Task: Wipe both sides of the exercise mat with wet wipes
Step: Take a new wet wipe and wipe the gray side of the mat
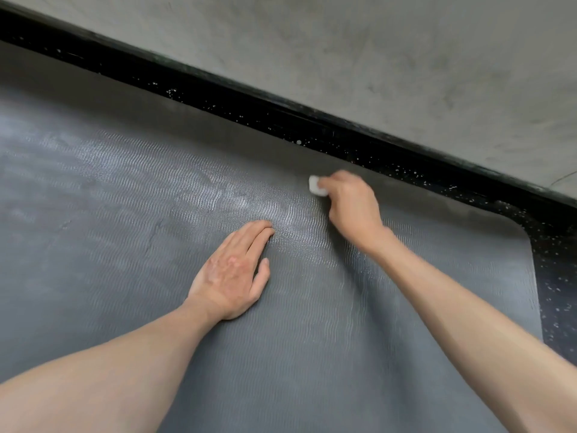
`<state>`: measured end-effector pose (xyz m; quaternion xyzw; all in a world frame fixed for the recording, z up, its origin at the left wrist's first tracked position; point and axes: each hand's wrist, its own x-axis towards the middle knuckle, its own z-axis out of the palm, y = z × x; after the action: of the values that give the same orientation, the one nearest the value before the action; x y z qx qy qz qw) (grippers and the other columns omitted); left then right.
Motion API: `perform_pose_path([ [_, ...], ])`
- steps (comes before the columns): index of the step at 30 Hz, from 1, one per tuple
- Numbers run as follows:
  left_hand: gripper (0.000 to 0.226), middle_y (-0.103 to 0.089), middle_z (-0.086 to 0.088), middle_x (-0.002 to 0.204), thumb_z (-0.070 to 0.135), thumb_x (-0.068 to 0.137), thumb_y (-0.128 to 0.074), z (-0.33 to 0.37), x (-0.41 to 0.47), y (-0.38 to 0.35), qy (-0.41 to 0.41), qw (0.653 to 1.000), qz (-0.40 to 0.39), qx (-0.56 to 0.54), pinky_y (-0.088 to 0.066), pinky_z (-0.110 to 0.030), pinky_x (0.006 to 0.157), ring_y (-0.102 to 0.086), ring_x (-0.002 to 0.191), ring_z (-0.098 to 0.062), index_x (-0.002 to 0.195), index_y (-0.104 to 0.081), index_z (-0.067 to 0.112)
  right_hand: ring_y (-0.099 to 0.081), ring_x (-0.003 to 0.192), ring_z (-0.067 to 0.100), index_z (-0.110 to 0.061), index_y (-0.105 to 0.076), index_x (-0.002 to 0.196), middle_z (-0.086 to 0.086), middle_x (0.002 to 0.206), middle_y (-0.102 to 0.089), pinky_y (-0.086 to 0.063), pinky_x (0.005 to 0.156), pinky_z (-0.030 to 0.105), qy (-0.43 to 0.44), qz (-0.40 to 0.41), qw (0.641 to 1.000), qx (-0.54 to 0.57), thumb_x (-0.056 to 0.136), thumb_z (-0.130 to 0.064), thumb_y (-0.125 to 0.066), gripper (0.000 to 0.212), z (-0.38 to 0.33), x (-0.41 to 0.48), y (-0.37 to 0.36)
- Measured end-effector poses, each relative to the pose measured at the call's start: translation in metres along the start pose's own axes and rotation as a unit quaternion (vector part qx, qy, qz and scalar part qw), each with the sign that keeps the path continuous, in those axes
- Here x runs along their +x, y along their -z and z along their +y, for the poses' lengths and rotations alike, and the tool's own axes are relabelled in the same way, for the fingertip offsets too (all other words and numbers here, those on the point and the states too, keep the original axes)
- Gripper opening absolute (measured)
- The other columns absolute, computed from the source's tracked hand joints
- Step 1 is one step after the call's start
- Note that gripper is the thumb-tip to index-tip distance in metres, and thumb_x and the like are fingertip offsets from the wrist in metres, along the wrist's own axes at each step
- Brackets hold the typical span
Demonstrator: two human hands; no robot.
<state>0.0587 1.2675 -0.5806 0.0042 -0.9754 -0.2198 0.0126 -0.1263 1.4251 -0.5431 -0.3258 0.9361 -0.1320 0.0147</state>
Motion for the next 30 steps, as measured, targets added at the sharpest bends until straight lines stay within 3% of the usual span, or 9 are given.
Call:
perform_pose_path([
  [4, 0.052, -0.040, -0.002, 0.147, 0.031, 0.095, -0.035, -0.001, 0.000, 0.001, 0.000, 1.000, -0.001, -0.001, -0.024, -0.033, 0.119, -0.034, 0.139, -0.017, 0.140, -0.044, 0.008, -0.054, 0.088, 0.036, -0.006, -0.070, 0.107, 0.013, 0.094, -0.060, -0.033, 0.063, 0.031, -0.053, 0.010, 0.998, -0.017, 0.068, 0.019, -0.046, 0.052, 0.006, 0.036, 0.000],
  [8, 0.052, -0.040, -0.003, 0.148, 0.031, 0.095, -0.035, -0.001, 0.000, 0.001, -0.001, 1.000, -0.003, -0.002, -0.023, -0.032, 0.119, -0.033, 0.139, -0.017, 0.141, -0.043, 0.007, -0.051, 0.073, 0.031, -0.006, -0.067, 0.087, 0.009, 0.083, -0.060, -0.041, 0.056, 0.034, 0.033, 0.002, 0.999, 0.008, 0.062, 0.017, -0.053, 0.037, -0.007, -0.037, -0.005],
  [11, 0.053, -0.040, -0.003, 0.148, 0.031, 0.095, -0.035, 0.000, 0.001, 0.001, -0.002, 1.000, -0.006, 0.000, -0.023, -0.032, 0.119, -0.034, 0.139, -0.018, 0.141, -0.043, 0.007, -0.052, 0.074, 0.031, -0.008, -0.067, 0.089, 0.008, 0.083, -0.061, -0.043, 0.055, 0.034, 0.095, -0.041, 0.995, 0.010, 0.066, 0.016, -0.057, 0.035, -0.004, -0.062, 0.001],
  [15, 0.053, -0.041, -0.004, 0.147, 0.030, 0.094, -0.035, 0.000, 0.000, 0.002, -0.001, 1.000, 0.000, 0.002, -0.022, -0.031, 0.119, -0.034, 0.139, -0.018, 0.140, -0.044, 0.006, -0.057, 0.080, 0.038, -0.008, -0.070, 0.095, 0.011, 0.086, -0.060, -0.043, 0.058, 0.034, 0.000, -0.005, 0.999, -0.033, 0.073, 0.011, -0.053, 0.034, 0.016, 0.003, 0.007],
  [18, 0.053, -0.040, -0.003, 0.147, 0.031, 0.095, -0.035, 0.000, 0.000, 0.002, -0.004, 1.000, 0.000, -0.001, -0.023, -0.032, 0.119, -0.033, 0.139, -0.017, 0.141, -0.044, 0.007, -0.055, 0.078, 0.037, -0.005, -0.069, 0.094, 0.012, 0.085, -0.059, -0.039, 0.058, 0.033, -0.031, 0.014, 0.999, -0.029, 0.072, 0.012, -0.050, 0.034, 0.009, 0.001, 0.000],
  [21, 0.053, -0.039, -0.002, 0.148, 0.032, 0.095, -0.034, 0.000, 0.000, 0.001, 0.000, 1.000, 0.000, -0.002, -0.025, -0.034, 0.119, -0.033, 0.139, -0.017, 0.141, -0.043, 0.008, -0.052, 0.072, 0.034, -0.004, -0.066, 0.085, 0.013, 0.082, -0.059, -0.044, 0.056, 0.037, 0.043, 0.016, 0.999, 0.011, 0.068, 0.013, -0.054, 0.027, -0.015, -0.060, -0.005],
  [24, 0.054, -0.038, -0.002, 0.149, 0.033, 0.095, -0.032, 0.000, -0.001, 0.001, 0.003, 1.000, 0.000, 0.003, -0.023, -0.033, 0.119, -0.033, 0.139, -0.017, 0.141, -0.043, 0.008, -0.056, 0.080, 0.034, -0.006, -0.065, 0.092, 0.012, 0.091, -0.061, -0.047, 0.060, 0.036, 0.131, -0.038, 0.990, 0.033, 0.073, 0.010, -0.057, 0.026, -0.020, -0.098, -0.003],
  [30, 0.054, -0.039, -0.003, 0.148, 0.032, 0.094, -0.032, 0.000, 0.000, 0.001, 0.001, 1.000, 0.002, 0.000, -0.025, -0.034, 0.118, -0.034, 0.139, -0.018, 0.140, -0.044, 0.007, -0.052, 0.070, 0.035, -0.001, -0.067, 0.090, 0.013, 0.086, -0.061, -0.047, 0.054, 0.039, 0.035, 0.004, 0.999, -0.003, 0.071, 0.015, -0.053, 0.029, -0.006, -0.052, -0.003],
])
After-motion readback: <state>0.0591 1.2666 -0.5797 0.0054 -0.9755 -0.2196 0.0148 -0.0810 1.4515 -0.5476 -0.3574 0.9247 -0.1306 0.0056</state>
